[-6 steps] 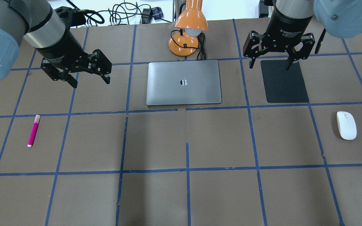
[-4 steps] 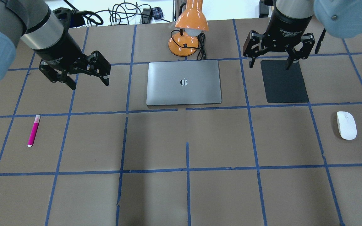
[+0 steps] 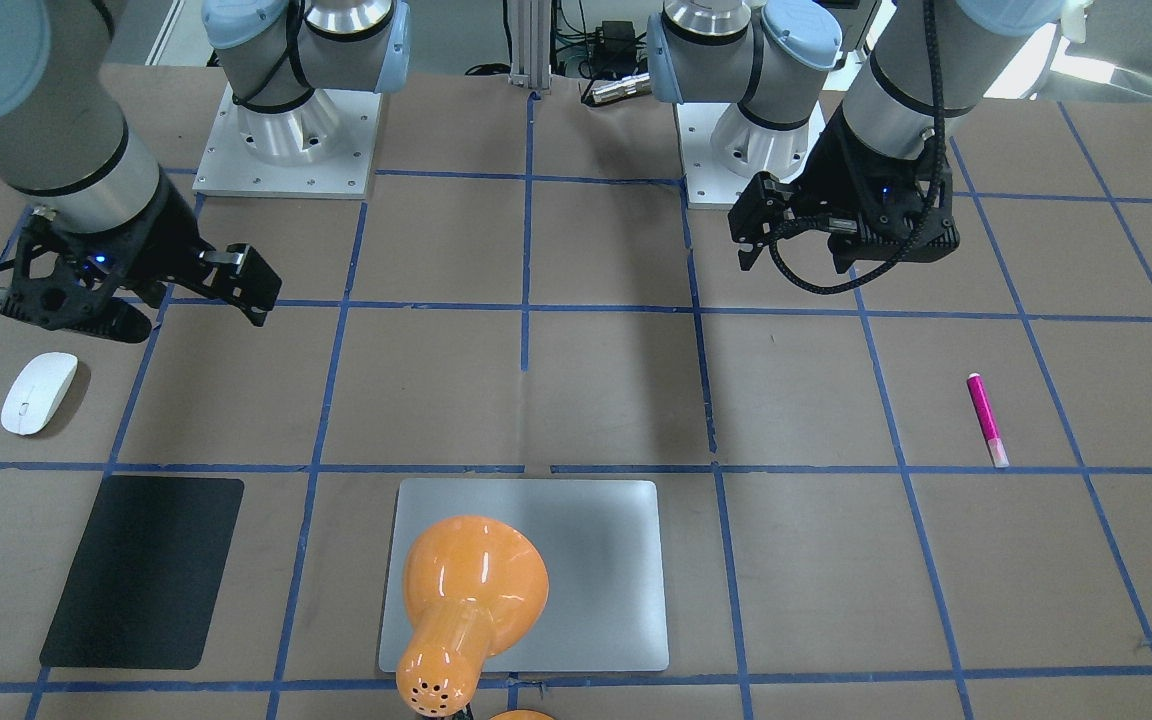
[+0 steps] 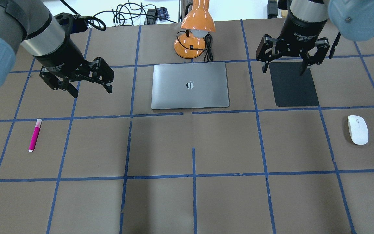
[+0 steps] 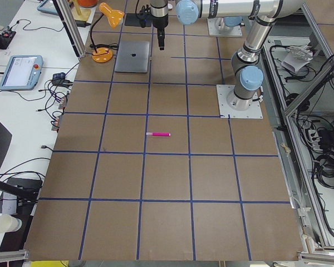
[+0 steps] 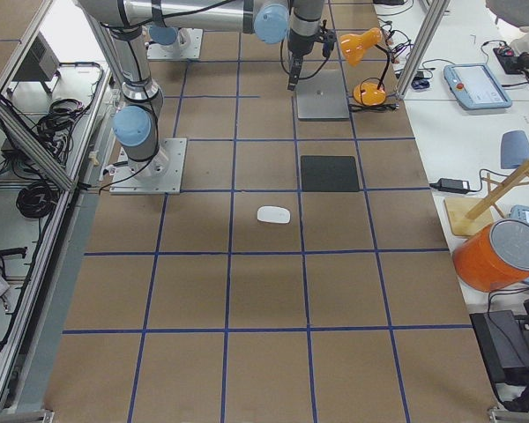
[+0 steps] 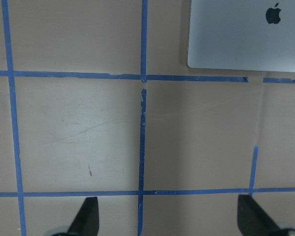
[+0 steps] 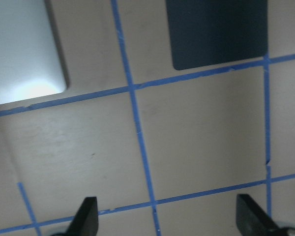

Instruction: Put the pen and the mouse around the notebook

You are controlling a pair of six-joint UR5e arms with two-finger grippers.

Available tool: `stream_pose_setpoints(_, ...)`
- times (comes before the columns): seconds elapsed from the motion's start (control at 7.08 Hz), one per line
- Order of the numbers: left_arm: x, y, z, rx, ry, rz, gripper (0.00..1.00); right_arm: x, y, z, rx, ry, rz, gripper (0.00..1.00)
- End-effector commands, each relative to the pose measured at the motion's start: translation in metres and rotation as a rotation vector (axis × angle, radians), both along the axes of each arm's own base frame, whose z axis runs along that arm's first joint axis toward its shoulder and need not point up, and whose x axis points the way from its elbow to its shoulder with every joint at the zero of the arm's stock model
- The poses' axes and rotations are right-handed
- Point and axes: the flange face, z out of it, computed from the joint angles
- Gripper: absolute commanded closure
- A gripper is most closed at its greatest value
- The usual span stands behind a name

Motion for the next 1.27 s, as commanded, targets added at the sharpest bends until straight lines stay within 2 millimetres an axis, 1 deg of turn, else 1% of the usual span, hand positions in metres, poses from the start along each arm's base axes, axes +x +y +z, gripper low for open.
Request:
stream_pose_setpoints(0.0, 0.002, 0.006, 0.003, -0.002, -0.016, -0.001, 0.00, -0.099, 0.004, -0.062, -0.021, 0.047, 0.061, 0.00)
stream_pose_setpoints(0.14, 0.003, 0.007, 0.004, -0.003, -0.019, 0.000, 0.00, -0.154, 0.015, -0.100, -0.067, 0.047, 0.084, 0.00)
stream_pose_setpoints(0.28, 0.006, 0.012, -0.003, 0.012, -0.013, 0.004, 0.00, -0.190, 0.032, -0.137, -0.087, 0.057, 0.071, 0.00)
stream_pose_setpoints(0.42, 0.021, 0.009, -0.010, 0.016, -0.011, 0.033, 0.00, -0.223, 0.041, -0.163, -0.101, 0.085, 0.100, 0.00)
stream_pose_setpoints(0.57, 0.056, 0.000, -0.015, 0.027, -0.007, 0.098, 0.00, -0.254, 0.041, -0.187, -0.089, 0.067, 0.089, 0.00)
stream_pose_setpoints(0.71, 0.097, -0.009, -0.021, 0.036, 0.006, 0.132, 0.00, -0.278, 0.044, -0.216, -0.046, 0.026, 0.121, 0.00)
stream_pose_setpoints(0.85, 0.128, -0.015, -0.030, 0.018, 0.012, 0.078, 0.00, -0.293, 0.044, -0.229, -0.061, 0.036, 0.140, 0.00)
stream_pose_setpoints(0.99, 0.143, -0.026, -0.037, -0.019, -0.005, 0.031, 0.00, -0.299, 0.044, -0.241, -0.045, 0.029, 0.185, 0.00)
stream_pose_setpoints(1.13, 0.164, -0.026, -0.044, -0.009, -0.006, 0.036, 0.00, -0.301, 0.043, -0.246, -0.036, 0.023, 0.185, 0.00)
